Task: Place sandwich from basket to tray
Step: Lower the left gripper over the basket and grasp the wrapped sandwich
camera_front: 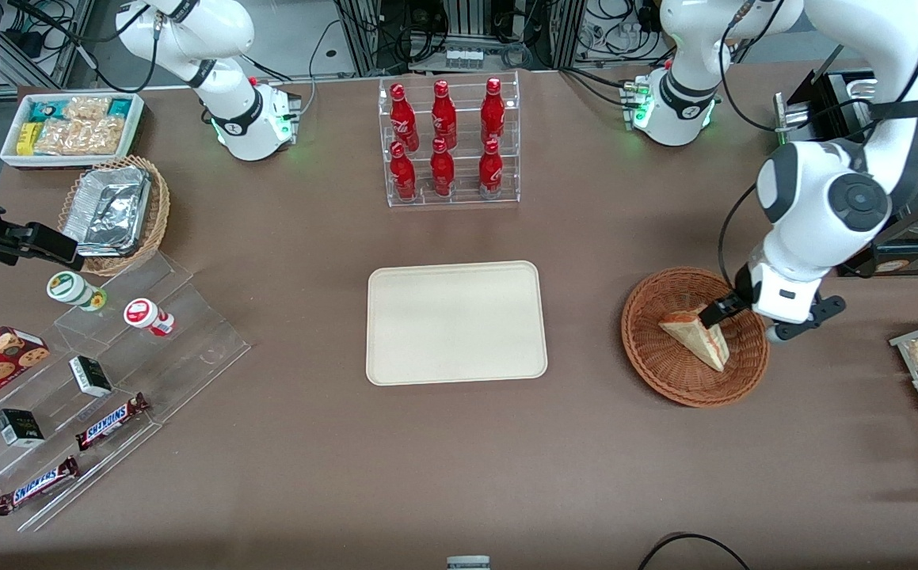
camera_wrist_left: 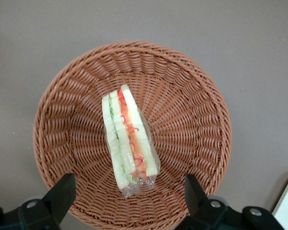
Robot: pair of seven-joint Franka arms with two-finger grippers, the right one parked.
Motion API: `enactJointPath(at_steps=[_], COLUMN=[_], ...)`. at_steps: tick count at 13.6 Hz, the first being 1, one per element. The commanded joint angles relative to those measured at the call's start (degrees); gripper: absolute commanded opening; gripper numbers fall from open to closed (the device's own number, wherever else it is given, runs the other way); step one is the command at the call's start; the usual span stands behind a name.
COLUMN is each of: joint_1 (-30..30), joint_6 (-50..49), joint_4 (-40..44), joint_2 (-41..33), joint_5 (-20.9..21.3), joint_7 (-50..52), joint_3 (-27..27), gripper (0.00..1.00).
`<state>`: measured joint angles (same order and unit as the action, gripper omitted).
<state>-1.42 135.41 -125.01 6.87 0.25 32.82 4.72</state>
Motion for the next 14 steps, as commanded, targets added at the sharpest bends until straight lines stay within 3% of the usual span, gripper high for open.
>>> enactJointPath(at_steps=[1, 12, 13, 14], joint_1=[-0.86, -0.78, -0.87, -0.87], joint_6=[2.49, 8.38, 8.64, 9.08], joint_4=[-0.41, -0.85, -0.85, -0.85], joint_2=[1.82, 9.12, 9.74, 10.09], joint_5=[0.98, 0.98, 0.98, 0.98], joint_7=[2.33, 2.33, 2.33, 2.33], joint_3=[-0.15, -0.41, -0.50, -0.50], gripper=[1.00, 1.00, 0.98, 0.80])
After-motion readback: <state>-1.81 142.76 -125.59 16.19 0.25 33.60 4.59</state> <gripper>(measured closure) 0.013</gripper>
